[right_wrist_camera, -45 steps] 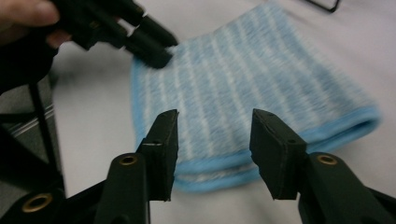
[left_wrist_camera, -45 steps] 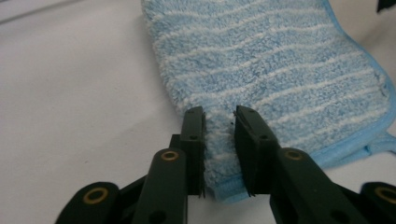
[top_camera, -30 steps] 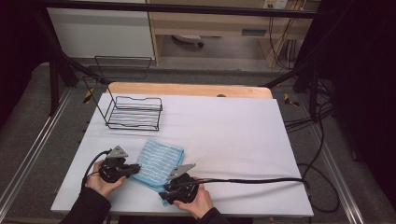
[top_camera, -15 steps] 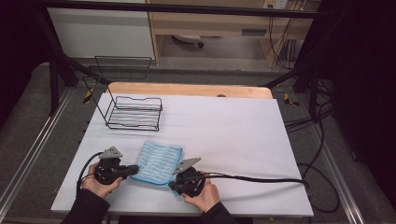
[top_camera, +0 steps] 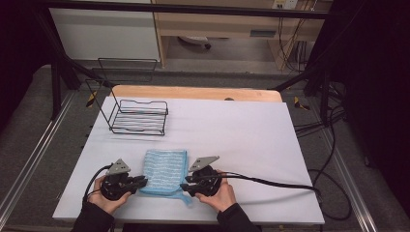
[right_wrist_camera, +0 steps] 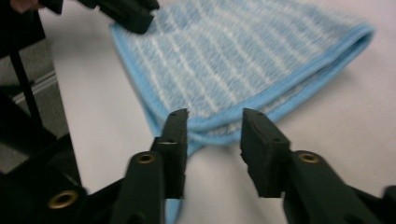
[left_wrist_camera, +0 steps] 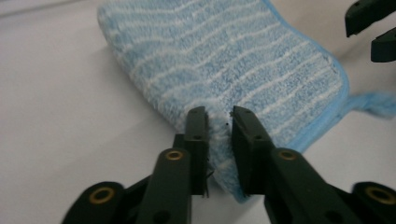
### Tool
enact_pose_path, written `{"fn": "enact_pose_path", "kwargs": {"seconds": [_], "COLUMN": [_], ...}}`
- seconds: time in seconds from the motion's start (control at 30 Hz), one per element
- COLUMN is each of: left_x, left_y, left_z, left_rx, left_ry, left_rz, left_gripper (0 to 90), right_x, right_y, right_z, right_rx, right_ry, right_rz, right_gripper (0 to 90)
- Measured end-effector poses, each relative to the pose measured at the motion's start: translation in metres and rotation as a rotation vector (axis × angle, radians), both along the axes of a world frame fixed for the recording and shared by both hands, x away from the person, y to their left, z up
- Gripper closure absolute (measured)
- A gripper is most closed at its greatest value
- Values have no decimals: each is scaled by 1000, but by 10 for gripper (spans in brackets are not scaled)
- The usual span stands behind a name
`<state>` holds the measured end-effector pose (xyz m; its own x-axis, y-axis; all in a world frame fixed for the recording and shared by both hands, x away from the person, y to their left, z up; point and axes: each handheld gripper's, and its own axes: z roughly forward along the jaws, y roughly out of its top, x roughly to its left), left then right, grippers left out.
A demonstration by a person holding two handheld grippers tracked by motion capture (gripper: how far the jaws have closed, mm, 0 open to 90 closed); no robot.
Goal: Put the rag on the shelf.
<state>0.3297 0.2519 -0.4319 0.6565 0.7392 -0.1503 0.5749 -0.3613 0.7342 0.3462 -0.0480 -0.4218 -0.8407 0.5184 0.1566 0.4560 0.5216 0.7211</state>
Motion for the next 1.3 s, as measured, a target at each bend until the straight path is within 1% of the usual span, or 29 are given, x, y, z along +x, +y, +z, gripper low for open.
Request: {"fn": "enact_pose_path", "kwargs": {"seconds": [0.03, 0.07, 0.1, 0.13, 0.17, 0.2, 0.23, 0.27, 0.3, 0.33, 0.4, 0.47, 0.53, 0.6, 0.73, 0.8, 0.83, 0.87, 1.0, 1.03, 1.1, 1.17, 1.23, 1.3], "left_x": [1, 2, 3, 5, 9, 12, 14, 18, 21, 24, 31, 36, 41, 46, 55, 62, 64, 67, 79, 82, 88, 92, 96, 98], "left_y": [1, 3, 4, 5, 6, 7, 7, 7, 7, 7, 7, 6, 6, 6, 4, 2, 1, -1, -3, -3, -4, -4, -4, -3], "left_z": [3, 6, 9, 10, 13, 14, 15, 16, 16, 16, 15, 15, 16, 18, 23, 25, 25, 26, 23, 22, 16, 11, 5, 0], "left_rx": [-3, -6, -7, -7, -7, 2, 5, 3, 3, 4, 20, 25, 19, 15, -8, -21, -19, -10, 3, 9, 42, 55, 51, 44], "left_ry": [-13, -26, -33, -31, -28, -25, -24, -26, -24, -24, -19, -18, -19, -24, -29, -26, -27, -29, -21, -18, -19, -5, 22, 41], "left_rz": [6, 10, 17, 19, 27, 28, 32, 36, 35, 35, 32, 38, 35, 32, 32, 32, 35, 49, 83, 96, 126, 144, 148, 142], "left_gripper": [693, 618, 618, 568, 480, 480, 440, 368, 335, 335, 274, 229, 197, 178, 132, 116, 108, 108, 111, 124, 168, 204, 272, 312], "right_x": [2, 5, 5, 7, 11, 11, 13, 16, 18, 18, 22, 24, 26, 27, 28, 28, 28, 28, 25, 25, 25, 25, 24, 24], "right_y": [-2, -5, -5, -6, -8, -8, -9, -11, -13, -13, -15, -16, -19, -21, -29, -32, -34, -35, -42, -44, -46, -47, -47, -46], "right_z": [1, 1, 1, 0, 0, 0, -1, -1, -1, -1, -1, 0, 0, 1, 2, 2, 2, 2, -1, -3, -6, -9, -12, -13], "right_rx": [13, 30, 30, 32, 38, 38, 43, 53, 54, 54, 58, 54, 55, 63, 67, 70, 65, 61, 65, 60, 54, 50, 46, 49], "right_ry": [-9, -25, -25, -35, -41, -41, -37, -32, -34, -34, -30, -30, -37, -31, -18, -8, -13, -15, -21, -17, -10, -3, 2, 2], "right_rz": [-10, -33, -33, -42, -60, -60, -64, -74, -79, -79, -87, -90, -92, -98, -113, -117, -124, -125, -140, -145, -146, -153, -159, -157], "right_gripper": [559, 478, 478, 429, 370, 370, 333, 256, 229, 229, 179, 146, 108, 92, 61, 48, 43, 43, 46, 43, 40, 38, 39, 41]}}
